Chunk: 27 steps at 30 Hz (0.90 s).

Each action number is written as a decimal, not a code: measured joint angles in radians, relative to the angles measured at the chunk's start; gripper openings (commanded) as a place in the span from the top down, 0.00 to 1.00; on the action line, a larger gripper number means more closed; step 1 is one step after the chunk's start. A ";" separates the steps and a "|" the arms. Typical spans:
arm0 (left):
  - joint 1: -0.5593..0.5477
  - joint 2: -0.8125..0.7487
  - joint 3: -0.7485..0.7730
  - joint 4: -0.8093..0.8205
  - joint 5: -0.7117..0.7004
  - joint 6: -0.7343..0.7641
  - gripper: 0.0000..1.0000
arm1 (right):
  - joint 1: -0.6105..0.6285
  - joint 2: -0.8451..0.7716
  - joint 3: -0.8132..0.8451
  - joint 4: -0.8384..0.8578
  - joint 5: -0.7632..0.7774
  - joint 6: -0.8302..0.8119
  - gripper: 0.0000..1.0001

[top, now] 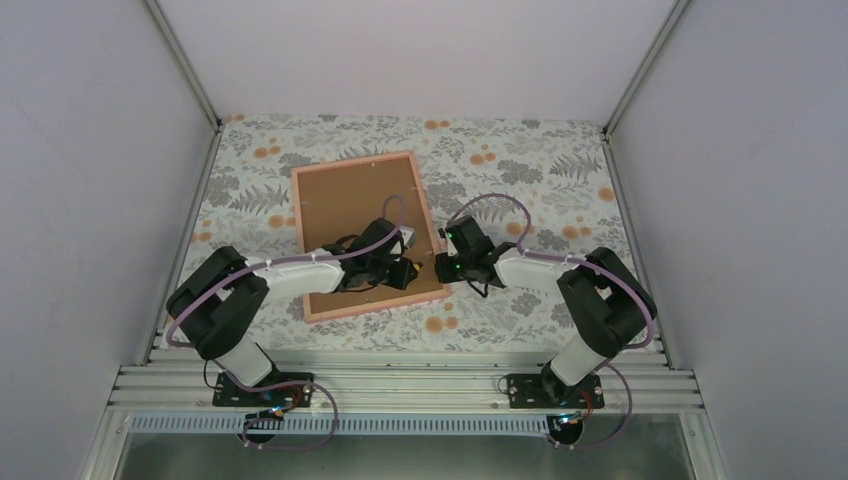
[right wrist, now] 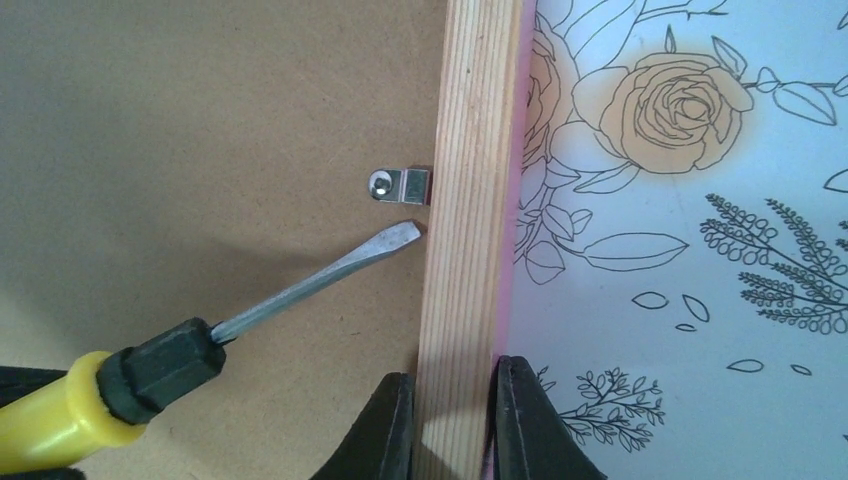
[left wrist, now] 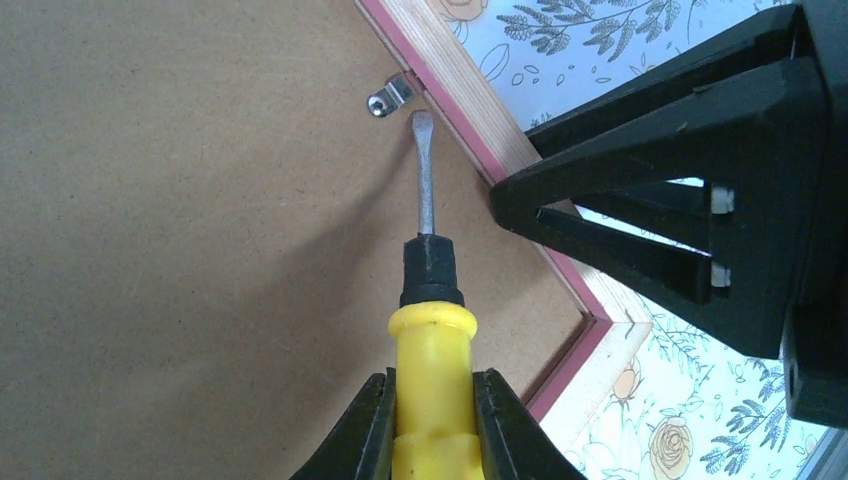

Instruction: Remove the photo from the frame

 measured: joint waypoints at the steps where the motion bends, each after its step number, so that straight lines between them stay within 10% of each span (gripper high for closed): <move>1: 0.000 0.003 0.003 0.000 0.000 0.000 0.98 | 0.000 0.000 0.000 0.000 0.000 0.002 0.96; 27: -0.005 0.013 0.014 0.009 -0.055 -0.050 0.98 | 0.000 -0.005 -0.018 0.037 0.003 0.014 0.96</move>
